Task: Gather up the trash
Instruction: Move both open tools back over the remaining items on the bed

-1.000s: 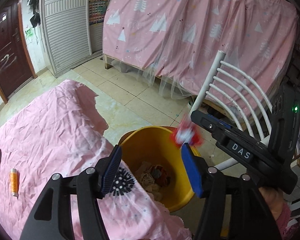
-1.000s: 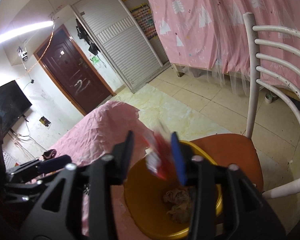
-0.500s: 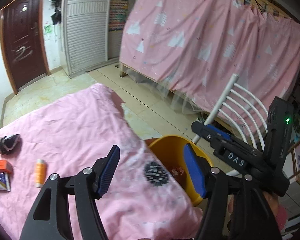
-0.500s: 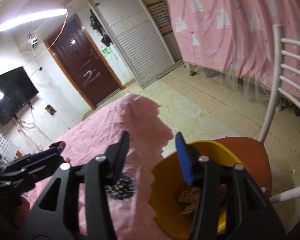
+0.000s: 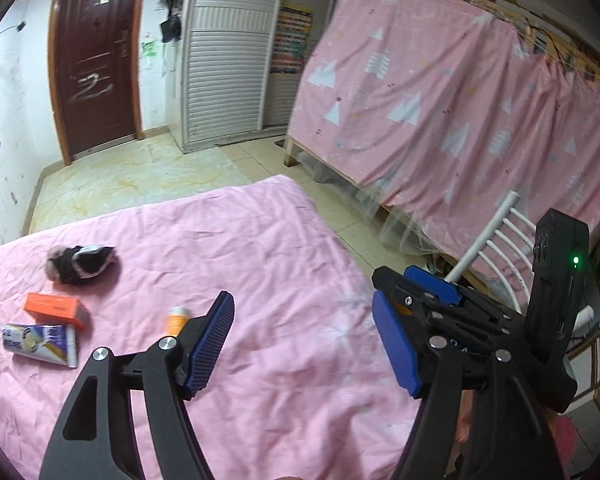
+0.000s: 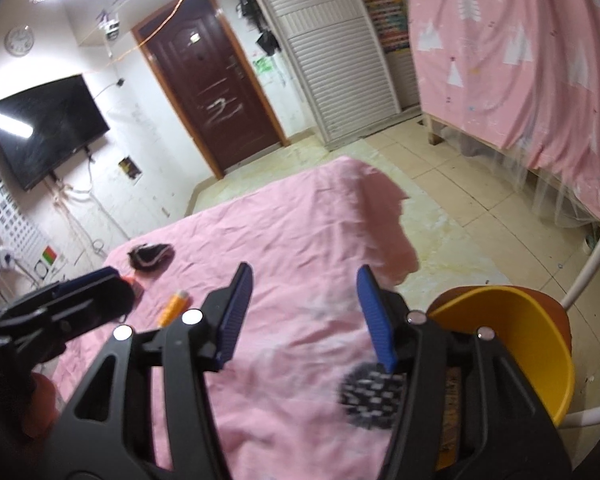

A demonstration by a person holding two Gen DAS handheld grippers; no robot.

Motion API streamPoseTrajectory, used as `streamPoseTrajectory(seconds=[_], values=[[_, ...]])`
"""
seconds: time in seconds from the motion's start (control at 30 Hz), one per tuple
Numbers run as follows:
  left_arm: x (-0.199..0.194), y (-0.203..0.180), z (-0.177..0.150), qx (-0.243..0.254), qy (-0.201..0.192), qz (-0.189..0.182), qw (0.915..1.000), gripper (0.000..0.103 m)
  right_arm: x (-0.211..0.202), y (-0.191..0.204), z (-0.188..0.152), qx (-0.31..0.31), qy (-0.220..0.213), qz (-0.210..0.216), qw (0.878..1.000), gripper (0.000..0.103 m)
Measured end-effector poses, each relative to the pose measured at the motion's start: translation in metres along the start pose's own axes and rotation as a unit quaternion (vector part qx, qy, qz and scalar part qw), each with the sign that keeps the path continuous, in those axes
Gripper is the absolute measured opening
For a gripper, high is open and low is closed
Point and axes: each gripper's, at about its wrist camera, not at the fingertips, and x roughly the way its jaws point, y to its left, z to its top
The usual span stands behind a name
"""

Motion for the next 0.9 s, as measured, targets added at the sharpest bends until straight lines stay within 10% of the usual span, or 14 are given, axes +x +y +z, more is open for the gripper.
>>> streamPoseTrajectory(seconds=[0.9], values=[[-0.009, 0.169, -0.001, -0.108, 0.005, 0.125, 0.9862, 0.074, 0.082, 0.128, -0.020, -0.111, 0.091, 0.057, 0.988, 0.066]])
